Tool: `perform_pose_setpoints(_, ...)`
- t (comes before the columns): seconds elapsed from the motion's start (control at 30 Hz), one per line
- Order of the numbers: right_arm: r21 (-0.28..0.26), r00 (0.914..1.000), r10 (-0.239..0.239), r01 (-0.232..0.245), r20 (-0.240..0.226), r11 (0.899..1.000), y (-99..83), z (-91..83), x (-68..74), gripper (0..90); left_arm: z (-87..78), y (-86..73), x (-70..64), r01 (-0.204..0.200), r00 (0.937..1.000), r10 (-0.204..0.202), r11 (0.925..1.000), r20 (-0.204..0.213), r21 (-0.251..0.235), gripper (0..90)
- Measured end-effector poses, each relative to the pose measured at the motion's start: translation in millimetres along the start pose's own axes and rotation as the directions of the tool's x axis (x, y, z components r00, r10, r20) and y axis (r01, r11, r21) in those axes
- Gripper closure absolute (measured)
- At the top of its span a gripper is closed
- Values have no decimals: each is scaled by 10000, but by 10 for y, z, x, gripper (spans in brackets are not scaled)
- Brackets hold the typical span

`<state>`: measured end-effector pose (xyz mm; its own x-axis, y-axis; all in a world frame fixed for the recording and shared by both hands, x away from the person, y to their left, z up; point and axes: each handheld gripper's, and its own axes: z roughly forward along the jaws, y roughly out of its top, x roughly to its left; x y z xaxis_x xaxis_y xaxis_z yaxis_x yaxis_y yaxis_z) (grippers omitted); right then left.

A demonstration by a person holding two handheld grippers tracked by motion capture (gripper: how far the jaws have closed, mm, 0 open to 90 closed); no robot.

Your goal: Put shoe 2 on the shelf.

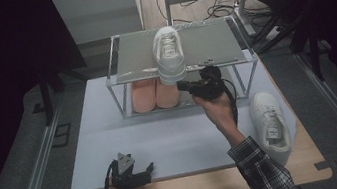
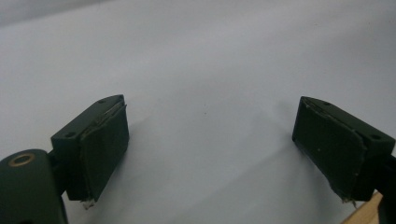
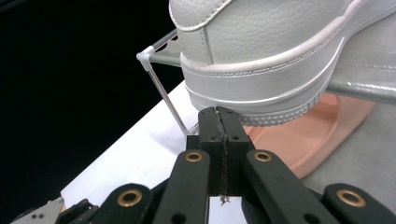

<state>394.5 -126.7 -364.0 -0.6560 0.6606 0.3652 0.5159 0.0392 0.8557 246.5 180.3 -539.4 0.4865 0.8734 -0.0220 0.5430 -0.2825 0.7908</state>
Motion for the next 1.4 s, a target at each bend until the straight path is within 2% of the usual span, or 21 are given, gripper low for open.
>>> perform_pose_setpoints(0.53,118,9997,84,-87,246,9999,128,360,25,897,0,0,1,-3,10000,3,10000,2,-4,109)
perform_pose_setpoints(0.67,-99,9982,186,-181,575,9998,133,376,-10,898,-1,0,1,-16,10000,16,10000,-6,13,109)
perform_pose_setpoints(0.77,-255,9976,466,-453,506,9986,141,367,-89,898,-1,0,1,-16,10000,16,10000,-6,12,109)
perform_pose_setpoints(0.93,-309,9947,394,-366,953,9989,175,353,-121,898,-1,0,1,-15,10000,15,10000,-11,9,109)
perform_pose_setpoints(1.2,-242,9940,360,-337,1032,9991,181,347,-131,897,-1,0,1,-16,10000,16,10000,-14,12,109)
perform_pose_setpoints(1.4,-156,9954,416,-404,865,9991,194,359,-139,896,-1,0,1,-15,10000,15,10000,-12,10,109)
